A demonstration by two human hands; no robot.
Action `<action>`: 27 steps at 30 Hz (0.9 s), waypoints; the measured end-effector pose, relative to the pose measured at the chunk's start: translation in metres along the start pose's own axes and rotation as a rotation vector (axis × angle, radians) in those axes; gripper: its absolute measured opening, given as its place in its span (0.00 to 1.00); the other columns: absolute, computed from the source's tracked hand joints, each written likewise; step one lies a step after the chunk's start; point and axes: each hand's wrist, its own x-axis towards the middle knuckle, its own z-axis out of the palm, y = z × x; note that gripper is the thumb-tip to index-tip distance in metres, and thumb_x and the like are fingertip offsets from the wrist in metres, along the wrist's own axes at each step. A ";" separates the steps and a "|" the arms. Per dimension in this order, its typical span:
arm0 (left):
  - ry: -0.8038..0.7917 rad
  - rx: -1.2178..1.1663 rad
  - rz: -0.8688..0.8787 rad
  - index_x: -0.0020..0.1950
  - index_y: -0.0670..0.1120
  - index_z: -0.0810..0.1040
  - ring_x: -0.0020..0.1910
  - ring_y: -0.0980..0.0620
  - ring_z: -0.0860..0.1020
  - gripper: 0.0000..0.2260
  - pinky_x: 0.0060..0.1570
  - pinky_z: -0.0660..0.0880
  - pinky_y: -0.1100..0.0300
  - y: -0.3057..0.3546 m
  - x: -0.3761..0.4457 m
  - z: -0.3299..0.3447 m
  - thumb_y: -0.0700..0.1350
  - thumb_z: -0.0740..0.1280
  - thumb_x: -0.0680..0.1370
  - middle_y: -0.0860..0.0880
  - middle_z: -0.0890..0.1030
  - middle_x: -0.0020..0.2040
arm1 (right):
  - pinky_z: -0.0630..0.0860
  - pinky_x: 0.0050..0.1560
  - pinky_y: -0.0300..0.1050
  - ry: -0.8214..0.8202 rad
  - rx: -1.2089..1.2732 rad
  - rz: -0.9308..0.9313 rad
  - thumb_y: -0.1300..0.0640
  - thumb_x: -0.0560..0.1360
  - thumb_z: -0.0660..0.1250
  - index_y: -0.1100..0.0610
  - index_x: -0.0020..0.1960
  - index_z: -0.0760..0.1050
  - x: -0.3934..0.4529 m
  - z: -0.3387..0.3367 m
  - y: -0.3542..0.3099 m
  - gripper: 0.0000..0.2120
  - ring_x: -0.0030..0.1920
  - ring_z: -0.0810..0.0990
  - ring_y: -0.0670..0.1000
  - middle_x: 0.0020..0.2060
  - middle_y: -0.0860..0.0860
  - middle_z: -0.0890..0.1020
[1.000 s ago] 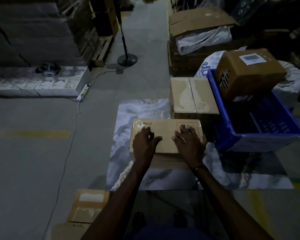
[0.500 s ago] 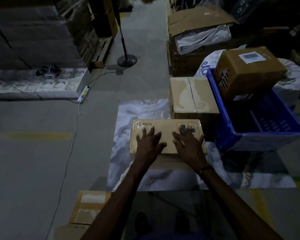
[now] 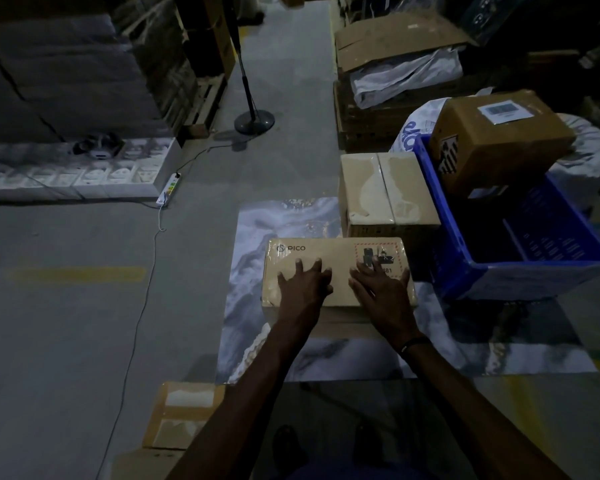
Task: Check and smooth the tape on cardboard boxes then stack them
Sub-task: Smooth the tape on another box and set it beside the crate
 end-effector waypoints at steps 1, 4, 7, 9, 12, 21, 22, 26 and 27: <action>0.016 -0.008 0.005 0.69 0.48 0.75 0.79 0.37 0.59 0.15 0.71 0.59 0.28 -0.002 0.001 0.001 0.50 0.65 0.83 0.48 0.70 0.75 | 0.30 0.75 0.65 0.003 0.015 0.000 0.46 0.84 0.61 0.49 0.69 0.78 0.000 0.000 0.001 0.16 0.79 0.63 0.50 0.73 0.48 0.74; 0.185 -0.155 0.042 0.54 0.46 0.82 0.65 0.41 0.74 0.11 0.62 0.72 0.35 -0.014 -0.004 0.006 0.52 0.70 0.80 0.46 0.79 0.62 | 0.38 0.77 0.69 0.060 0.045 -0.002 0.47 0.82 0.66 0.51 0.64 0.81 0.000 -0.001 0.003 0.15 0.76 0.69 0.51 0.68 0.49 0.79; 0.301 -0.365 0.036 0.49 0.40 0.82 0.58 0.40 0.76 0.14 0.60 0.73 0.41 -0.017 -0.017 0.009 0.51 0.71 0.79 0.39 0.80 0.56 | 0.52 0.76 0.72 0.129 0.074 0.006 0.47 0.78 0.71 0.54 0.59 0.84 -0.003 0.000 0.004 0.14 0.71 0.75 0.51 0.62 0.50 0.84; 0.297 -0.394 0.025 0.55 0.36 0.82 0.66 0.41 0.74 0.16 0.67 0.67 0.42 -0.014 -0.022 0.007 0.50 0.70 0.80 0.37 0.79 0.62 | 0.52 0.77 0.70 0.130 0.062 0.021 0.47 0.78 0.72 0.54 0.58 0.84 -0.002 0.002 0.005 0.14 0.70 0.76 0.50 0.61 0.49 0.84; 0.284 -0.366 0.023 0.60 0.38 0.81 0.72 0.43 0.69 0.18 0.73 0.58 0.42 -0.011 -0.028 0.003 0.52 0.67 0.82 0.40 0.76 0.69 | 0.65 0.72 0.66 0.137 0.007 0.014 0.37 0.79 0.65 0.49 0.56 0.84 -0.002 -0.004 0.005 0.18 0.68 0.77 0.46 0.59 0.45 0.84; 0.356 -0.329 -0.089 0.68 0.61 0.78 0.79 0.57 0.58 0.21 0.73 0.45 0.28 -0.028 -0.027 0.017 0.68 0.61 0.79 0.59 0.69 0.77 | 0.73 0.70 0.51 0.245 0.150 0.183 0.34 0.64 0.79 0.52 0.58 0.84 -0.002 -0.020 0.007 0.30 0.71 0.68 0.42 0.64 0.43 0.80; 0.360 -0.344 -0.090 0.68 0.61 0.78 0.79 0.57 0.58 0.21 0.73 0.46 0.28 -0.028 -0.027 0.017 0.68 0.62 0.79 0.59 0.69 0.77 | 0.74 0.68 0.51 0.242 0.152 0.196 0.34 0.63 0.79 0.51 0.59 0.84 -0.001 -0.023 0.006 0.31 0.71 0.70 0.44 0.65 0.43 0.80; 0.376 -0.420 -0.105 0.65 0.59 0.81 0.78 0.57 0.60 0.20 0.74 0.46 0.31 -0.029 -0.027 0.017 0.67 0.66 0.78 0.58 0.71 0.75 | 0.82 0.58 0.48 0.219 0.325 0.239 0.47 0.61 0.85 0.54 0.62 0.82 -0.003 -0.029 0.014 0.32 0.68 0.76 0.45 0.69 0.47 0.77; 0.391 -0.447 -0.113 0.64 0.59 0.82 0.78 0.58 0.61 0.20 0.74 0.47 0.34 -0.028 -0.026 0.016 0.67 0.67 0.77 0.58 0.72 0.75 | 0.82 0.57 0.44 0.218 0.346 0.224 0.52 0.60 0.86 0.56 0.63 0.82 -0.002 -0.034 0.015 0.33 0.67 0.76 0.43 0.69 0.47 0.77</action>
